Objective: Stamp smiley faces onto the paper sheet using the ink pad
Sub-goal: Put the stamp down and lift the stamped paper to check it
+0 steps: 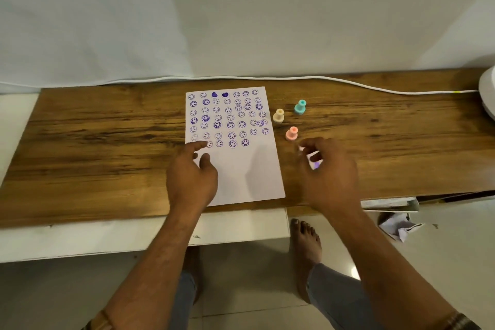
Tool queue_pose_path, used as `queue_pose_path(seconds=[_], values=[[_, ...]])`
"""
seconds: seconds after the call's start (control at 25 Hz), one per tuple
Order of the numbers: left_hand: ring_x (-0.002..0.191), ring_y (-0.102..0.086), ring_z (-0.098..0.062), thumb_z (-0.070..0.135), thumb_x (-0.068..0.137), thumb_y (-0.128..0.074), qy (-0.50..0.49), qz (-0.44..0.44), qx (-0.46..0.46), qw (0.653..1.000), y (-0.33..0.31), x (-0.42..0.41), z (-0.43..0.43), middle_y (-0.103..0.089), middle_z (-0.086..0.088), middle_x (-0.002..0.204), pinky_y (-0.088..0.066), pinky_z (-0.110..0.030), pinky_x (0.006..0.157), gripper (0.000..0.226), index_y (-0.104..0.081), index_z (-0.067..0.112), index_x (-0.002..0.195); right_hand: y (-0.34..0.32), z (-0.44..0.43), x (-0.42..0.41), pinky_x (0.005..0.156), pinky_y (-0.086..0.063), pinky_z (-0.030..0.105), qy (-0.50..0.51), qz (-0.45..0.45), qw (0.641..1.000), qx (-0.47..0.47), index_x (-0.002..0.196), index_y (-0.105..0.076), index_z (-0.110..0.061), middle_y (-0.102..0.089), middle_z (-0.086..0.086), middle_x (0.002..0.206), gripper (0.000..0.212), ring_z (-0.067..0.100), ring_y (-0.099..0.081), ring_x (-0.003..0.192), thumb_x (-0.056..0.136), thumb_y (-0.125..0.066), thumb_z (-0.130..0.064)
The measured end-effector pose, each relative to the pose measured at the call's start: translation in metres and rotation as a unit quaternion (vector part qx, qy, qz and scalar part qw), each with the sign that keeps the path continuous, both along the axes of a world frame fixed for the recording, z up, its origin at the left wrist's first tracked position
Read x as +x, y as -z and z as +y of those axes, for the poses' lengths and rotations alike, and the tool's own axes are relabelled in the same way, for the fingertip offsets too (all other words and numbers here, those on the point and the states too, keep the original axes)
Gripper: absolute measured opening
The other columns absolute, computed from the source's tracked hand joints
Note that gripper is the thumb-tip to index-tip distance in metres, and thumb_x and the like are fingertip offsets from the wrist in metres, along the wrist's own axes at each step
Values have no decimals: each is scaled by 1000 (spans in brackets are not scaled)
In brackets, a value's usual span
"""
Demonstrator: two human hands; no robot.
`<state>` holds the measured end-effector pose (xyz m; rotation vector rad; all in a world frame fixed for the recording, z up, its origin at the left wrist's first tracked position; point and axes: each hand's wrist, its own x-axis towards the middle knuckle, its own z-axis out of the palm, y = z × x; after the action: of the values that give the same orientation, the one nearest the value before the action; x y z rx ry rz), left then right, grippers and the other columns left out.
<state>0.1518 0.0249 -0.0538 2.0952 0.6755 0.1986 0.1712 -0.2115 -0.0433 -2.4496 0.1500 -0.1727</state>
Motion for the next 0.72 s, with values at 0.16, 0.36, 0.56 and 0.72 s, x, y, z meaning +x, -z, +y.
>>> queue_pose_path(seconds=[0.16,0.36,0.56,0.72], values=[[140,-42,-34,31,95,-61,55,126,94,986,0,-16,1,-48,-14,152,-36,-49,115,65,-37,11,151,30,57,-39,93,-53,38,-167,-6,976,-137,128,-69,-19,-66,5,133,37,26,-60,119,93,-73,-27],[140,-43,-33,42,91,-65,85,153,78,981,-3,-30,-10,-44,-9,155,-40,-45,111,95,-5,15,159,51,67,-43,96,-56,46,-198,21,954,-223,129,-69,-12,-66,11,136,50,34,-61,122,84,-83,-30],[102,-72,-23,30,85,-78,-98,93,-244,960,1,-6,17,-75,2,115,-57,-42,91,45,-63,16,125,52,68,-42,92,-58,44,-192,2,956,-221,125,-71,-14,-69,7,132,48,31,-64,117,82,-84,-31],[76,-71,-10,15,88,-71,-102,95,-164,977,6,2,32,-78,5,92,-54,-25,67,13,-72,27,82,52,64,-38,93,-57,42,-197,-10,959,-204,125,-72,-15,-69,6,132,40,30,-64,117,87,-80,-26]])
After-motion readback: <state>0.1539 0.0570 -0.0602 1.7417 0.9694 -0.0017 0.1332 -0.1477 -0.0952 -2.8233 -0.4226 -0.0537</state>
